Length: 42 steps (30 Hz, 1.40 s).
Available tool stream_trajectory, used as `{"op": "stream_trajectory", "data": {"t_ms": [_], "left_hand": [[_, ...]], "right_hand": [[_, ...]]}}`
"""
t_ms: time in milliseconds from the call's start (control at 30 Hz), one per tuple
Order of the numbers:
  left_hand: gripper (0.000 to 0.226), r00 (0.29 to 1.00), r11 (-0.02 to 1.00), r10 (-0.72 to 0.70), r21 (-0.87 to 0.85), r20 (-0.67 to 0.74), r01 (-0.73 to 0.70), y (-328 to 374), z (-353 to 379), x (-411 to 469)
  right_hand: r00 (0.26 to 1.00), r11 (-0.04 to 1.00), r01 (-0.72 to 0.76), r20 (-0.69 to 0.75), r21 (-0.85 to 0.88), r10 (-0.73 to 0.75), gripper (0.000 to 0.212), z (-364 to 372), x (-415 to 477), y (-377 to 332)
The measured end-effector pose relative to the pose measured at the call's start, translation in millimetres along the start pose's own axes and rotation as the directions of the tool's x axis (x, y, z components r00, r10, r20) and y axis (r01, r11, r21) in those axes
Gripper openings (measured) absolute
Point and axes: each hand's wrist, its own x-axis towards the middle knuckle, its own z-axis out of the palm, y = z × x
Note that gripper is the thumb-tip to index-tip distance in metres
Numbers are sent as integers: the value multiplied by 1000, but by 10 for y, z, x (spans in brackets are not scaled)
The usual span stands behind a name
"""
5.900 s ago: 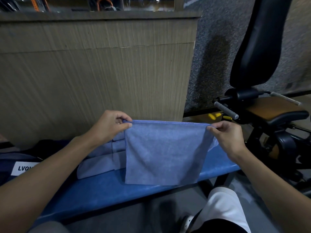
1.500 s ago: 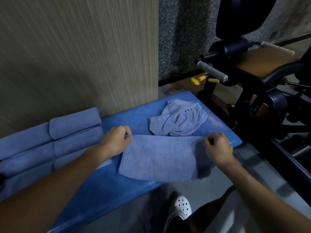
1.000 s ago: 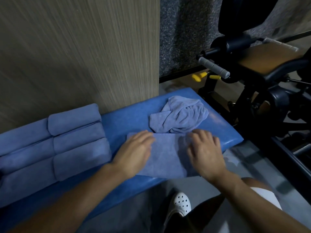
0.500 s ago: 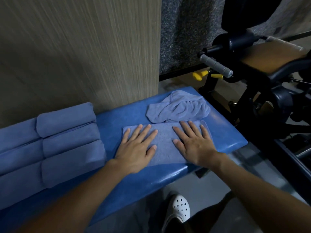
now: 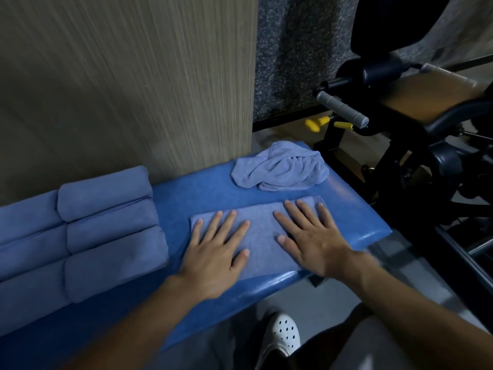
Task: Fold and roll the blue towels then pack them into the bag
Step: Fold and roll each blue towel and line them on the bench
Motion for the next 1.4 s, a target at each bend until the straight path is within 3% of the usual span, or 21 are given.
{"op": "stream_trajectory", "data": {"t_ms": [133,233,333,667,1233,1333,1400], "left_hand": [[66,994,997,-34,-68,-99,27,187,-24,59],[70,994,995,-91,-45,-60,89,242,39,123],[72,994,994,-112,13,-8,112,216,59,120],[71,987,988,-151,27,47,150,193,47,112],[75,975,979,-202,18,95,201,160,-49,150],[73,994,993,-107,58,27,106,344,-136,208],[70,1000,999,-4,34,-28,5,540,-171,308]], "right_hand": [[999,990,-27,-31,135,32,75,-75,-29,-238],[1000,995,-27,9,100,27,82,36,1,-322],[999,997,-40,29,72,38,75,118,12,-174],[968,964,-247,-20,101,250,68,164,-28,240],[967,956,-253,31,149,251,61,152,-45,272],[921,901,-343,-94,267,378,61,78,-93,172],[830,829,-470,-167,303,531,62,24,-166,125]]}}
